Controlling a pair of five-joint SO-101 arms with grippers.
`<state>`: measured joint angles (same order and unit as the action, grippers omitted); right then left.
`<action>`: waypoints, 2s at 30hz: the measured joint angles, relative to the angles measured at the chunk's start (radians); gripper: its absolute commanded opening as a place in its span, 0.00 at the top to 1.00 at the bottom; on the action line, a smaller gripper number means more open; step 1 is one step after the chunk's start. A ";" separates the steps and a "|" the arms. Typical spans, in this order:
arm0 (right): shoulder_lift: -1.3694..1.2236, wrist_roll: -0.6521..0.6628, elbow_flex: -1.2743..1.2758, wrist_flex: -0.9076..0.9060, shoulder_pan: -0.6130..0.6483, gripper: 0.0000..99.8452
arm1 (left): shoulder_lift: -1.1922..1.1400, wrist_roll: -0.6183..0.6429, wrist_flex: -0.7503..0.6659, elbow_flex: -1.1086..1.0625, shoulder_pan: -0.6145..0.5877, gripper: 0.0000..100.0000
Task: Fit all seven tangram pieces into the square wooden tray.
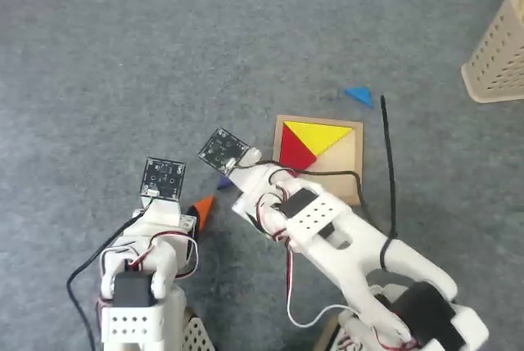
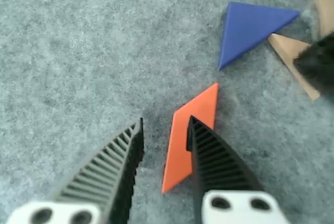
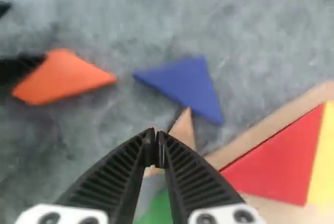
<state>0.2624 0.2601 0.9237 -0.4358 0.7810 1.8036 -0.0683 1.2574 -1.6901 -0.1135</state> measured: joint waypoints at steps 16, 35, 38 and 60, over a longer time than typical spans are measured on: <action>0.229 0.002 0.017 -0.273 -0.233 0.99 | 0.000 0.000 0.000 0.000 0.000 0.87; 0.493 0.233 0.422 -0.531 -0.979 0.99 | 0.000 0.018 0.000 0.000 0.195 0.87; 0.506 0.224 0.433 -0.517 -0.984 0.99 | 0.000 0.015 0.000 0.000 0.169 0.87; 0.509 0.213 0.446 -0.494 -0.987 0.99 | -0.425 -0.448 0.002 0.470 -0.066 0.82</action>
<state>0.7718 0.4733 1.3702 -0.9298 -0.2056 1.3786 -0.5163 1.2589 -1.2206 -0.1795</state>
